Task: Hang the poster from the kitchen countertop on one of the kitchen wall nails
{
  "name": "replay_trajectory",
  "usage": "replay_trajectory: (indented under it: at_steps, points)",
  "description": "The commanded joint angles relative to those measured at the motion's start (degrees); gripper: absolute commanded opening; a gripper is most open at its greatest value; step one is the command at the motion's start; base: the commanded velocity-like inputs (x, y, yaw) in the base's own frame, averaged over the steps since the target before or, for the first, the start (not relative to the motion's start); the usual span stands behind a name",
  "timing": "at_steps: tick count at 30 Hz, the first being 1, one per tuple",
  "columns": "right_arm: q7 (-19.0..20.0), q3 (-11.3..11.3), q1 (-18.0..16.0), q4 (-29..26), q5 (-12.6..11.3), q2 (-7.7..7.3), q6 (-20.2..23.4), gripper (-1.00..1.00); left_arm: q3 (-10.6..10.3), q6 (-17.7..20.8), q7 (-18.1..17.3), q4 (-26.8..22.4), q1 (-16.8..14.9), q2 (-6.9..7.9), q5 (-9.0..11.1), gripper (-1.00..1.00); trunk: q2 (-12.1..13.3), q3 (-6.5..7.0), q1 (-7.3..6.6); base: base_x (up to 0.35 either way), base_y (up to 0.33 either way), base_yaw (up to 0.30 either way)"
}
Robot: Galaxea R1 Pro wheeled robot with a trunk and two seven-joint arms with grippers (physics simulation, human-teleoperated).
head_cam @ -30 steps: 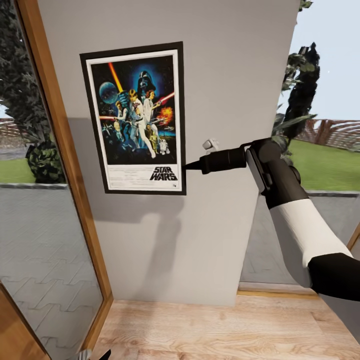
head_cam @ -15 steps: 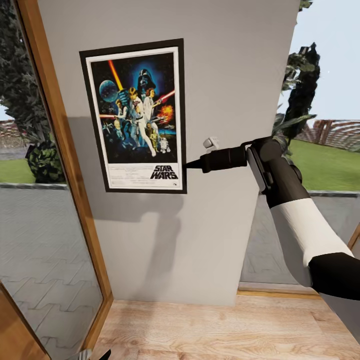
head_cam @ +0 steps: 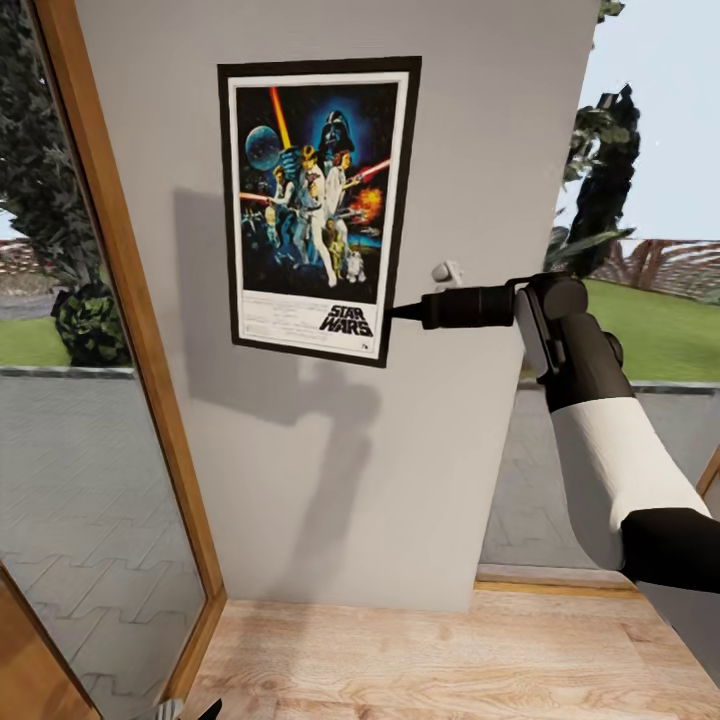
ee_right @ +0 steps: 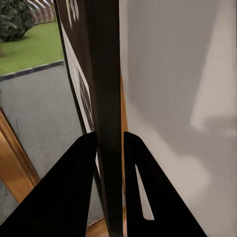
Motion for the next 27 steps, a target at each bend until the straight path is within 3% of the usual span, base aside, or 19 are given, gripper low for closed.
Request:
replay_trajectory:
  at_steps: [1, 27]
  points:
    - [0.23, -0.14, 0.0, -0.11, -0.11, -0.06, 0.4, -1.0, -0.48, -0.34, -0.07, 0.05, -0.02, 0.0, 0.35, 1.0, -0.04, -0.03, 0.02, 0.0, 0.0, 0.0]
    - [0.28, -0.41, 0.49, -0.46, -0.07, -0.08, 0.55, -1.0, -0.48, -0.34, -0.08, 0.05, -0.02, 0.0, 0.35, 1.0, -0.04, -0.03, 0.02, 0.0, 0.0, 0.0]
